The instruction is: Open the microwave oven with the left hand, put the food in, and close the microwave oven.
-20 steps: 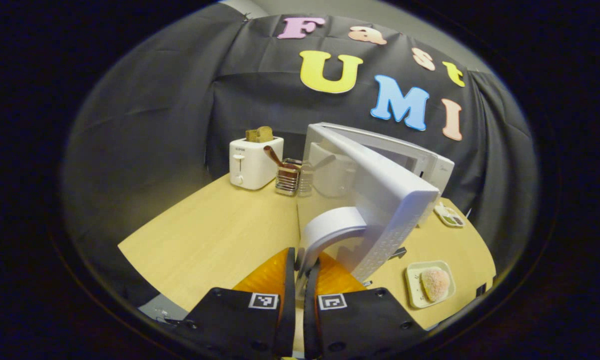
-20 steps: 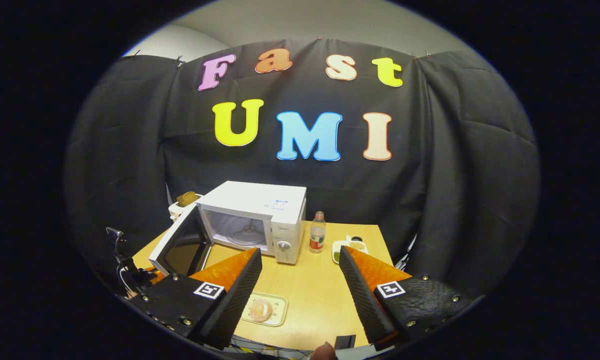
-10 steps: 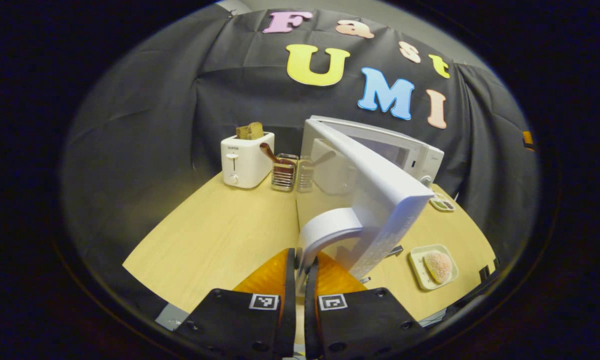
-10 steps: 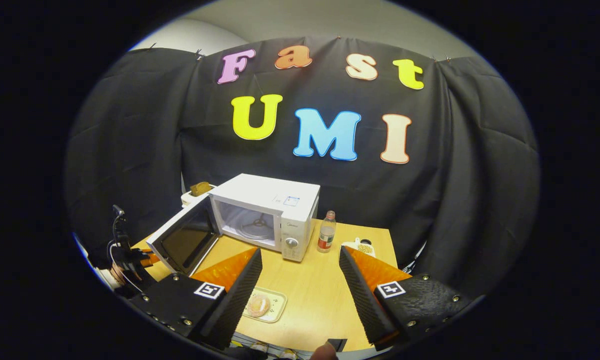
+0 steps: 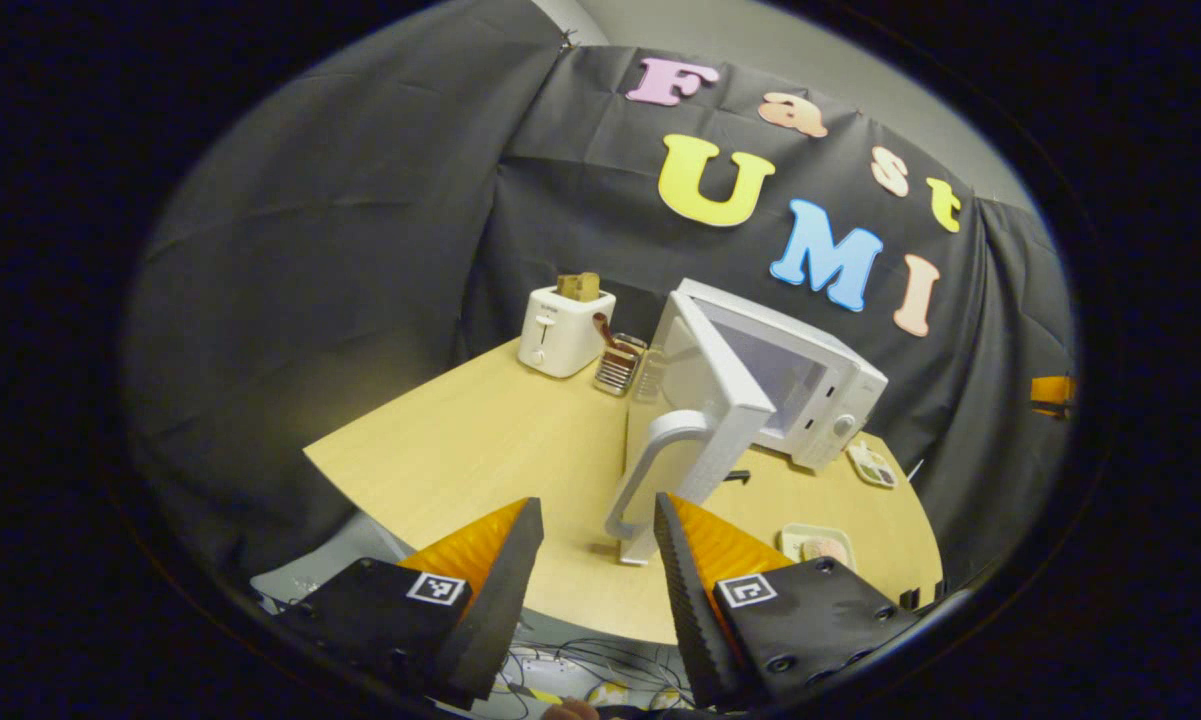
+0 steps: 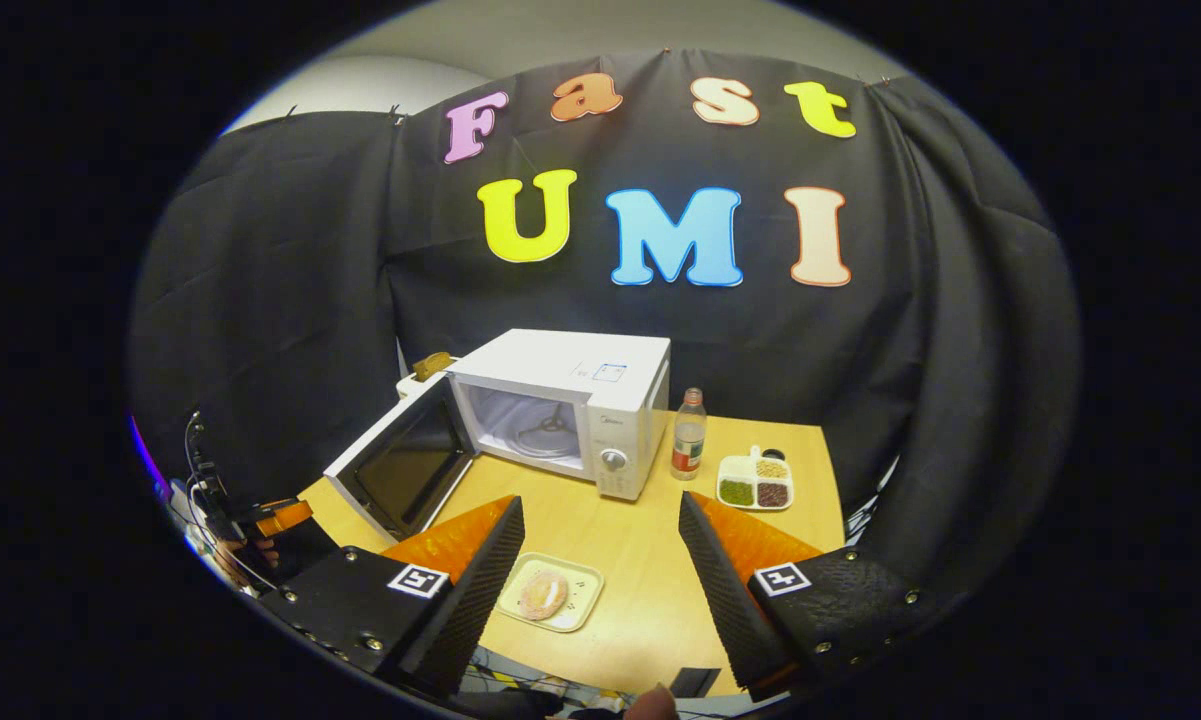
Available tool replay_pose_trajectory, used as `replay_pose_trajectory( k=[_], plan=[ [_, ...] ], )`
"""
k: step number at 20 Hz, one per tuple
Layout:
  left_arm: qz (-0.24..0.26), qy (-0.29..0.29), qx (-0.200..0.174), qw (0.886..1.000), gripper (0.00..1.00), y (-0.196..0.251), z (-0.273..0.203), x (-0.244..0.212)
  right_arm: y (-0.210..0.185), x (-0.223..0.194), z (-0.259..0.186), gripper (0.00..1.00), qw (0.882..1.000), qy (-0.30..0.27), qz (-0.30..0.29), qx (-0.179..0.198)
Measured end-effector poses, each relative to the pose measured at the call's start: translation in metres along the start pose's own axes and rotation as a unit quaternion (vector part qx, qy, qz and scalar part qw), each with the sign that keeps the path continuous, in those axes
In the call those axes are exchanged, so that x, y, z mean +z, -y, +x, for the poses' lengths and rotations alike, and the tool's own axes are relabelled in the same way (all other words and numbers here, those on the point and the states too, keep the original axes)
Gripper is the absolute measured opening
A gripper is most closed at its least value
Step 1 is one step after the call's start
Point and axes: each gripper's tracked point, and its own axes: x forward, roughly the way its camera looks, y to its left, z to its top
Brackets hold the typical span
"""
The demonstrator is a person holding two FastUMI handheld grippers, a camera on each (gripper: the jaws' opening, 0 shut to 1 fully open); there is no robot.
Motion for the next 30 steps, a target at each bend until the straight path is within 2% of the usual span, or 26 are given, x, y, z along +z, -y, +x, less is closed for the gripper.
replay_pose_trajectory(
  k=[3,5,7,8,9,11,12,13,14,15,16,19,21,22,23,26,27,29,30],
  plan=[
    [0.017,0.03,0.028,0.999,0.89,0.021,-0.057,0.028,-0.009,-0.025,0.023,0.99,1.0,-0.014,0.011,0.02],
    [0.023,0.047,0.028,0.998,0.8,0.042,-0.087,0.049,-0.016,-0.046,0.038,0.99,0.999,-0.026,0.015,0.03],
    [0.023,0.054,0.015,0.998,0.8,0.058,-0.108,0.063,-0.024,-0.073,0.055,0.99,0.998,-0.05,0.015,0.036],
    [0.019,0.056,0.005,0.998,0.86,0.064,-0.113,0.071,-0.028,-0.086,0.061,0.99,0.997,-0.062,0.019,0.034],
    [0.013,0.062,-0.007,0.998,0.86,0.069,-0.116,0.08,-0.034,-0.098,0.066,0.99,0.996,-0.076,0.026,0.032],
    [0.003,0.077,-0.029,0.997,0.88,0.072,-0.12,0.102,-0.045,-0.131,0.08,0.99,0.993,-0.113,0.034,0.015],
    [-0.004,0.086,-0.039,0.996,0.88,0.069,-0.121,0.111,-0.052,-0.148,0.085,0.99,0.991,-0.131,0.041,0.006],
    [-0.015,0.09,-0.055,0.994,0.94,0.067,-0.121,0.117,-0.059,-0.161,0.092,0.99,0.988,-0.145,0.048,0.0],
    [-0.029,0.091,-0.068,0.993,0.84,0.062,-0.124,0.119,-0.066,-0.173,0.099,0.99,0.986,-0.155,0.054,-0.008],
    [-0.044,0.091,-0.077,0.992,0.94,0.055,-0.125,0.123,-0.072,-0.183,0.107,0.99,0.985,-0.162,0.057,-0.015],
    [-0.058,0.092,-0.083,0.991,0.89,0.046,-0.123,0.128,-0.078,-0.198,0.113,0.99,0.982,-0.179,0.06,-0.021],
    [-0.09,0.092,-0.091,0.988,0.89,0.018,-0.124,0.144,-0.082,-0.226,0.131,0.99,0.974,-0.214,0.066,-0.039],
    [-0.098,0.1,-0.078,0.987,0.89,-0.005,-0.129,0.156,-0.084,-0.243,0.144,0.99,0.967,-0.241,0.07,-0.047],
    [-0.099,0.108,-0.067,0.987,0.89,-0.014,-0.131,0.162,-0.083,-0.25,0.153,0.95,0.965,-0.248,0.07,-0.051],
    [-0.101,0.12,-0.055,0.986,0.89,-0.022,-0.132,0.167,-0.079,-0.254,0.163,0.99,0.964,-0.252,0.062,-0.058],
    [-0.103,0.113,-0.03,0.988,0.91,-0.026,-0.133,0.168,-0.079,-0.273,0.184,0.99,0.958,-0.278,0.037,-0.061],
    [-0.099,0.112,-0.021,0.989,0.88,-0.027,-0.133,0.169,-0.078,-0.277,0.189,0.99,0.955,-0.286,0.036,-0.066],
    [-0.089,0.114,-0.009,0.989,0.88,-0.025,-0.127,0.177,-0.085,-0.285,0.195,0.99,0.953,-0.295,0.038,-0.062],
    [-0.087,0.109,-0.006,0.99,0.85,-0.024,-0.123,0.178,-0.083,-0.29,0.196,0.96,0.952,-0.299,0.028,-0.065]
  ],
)
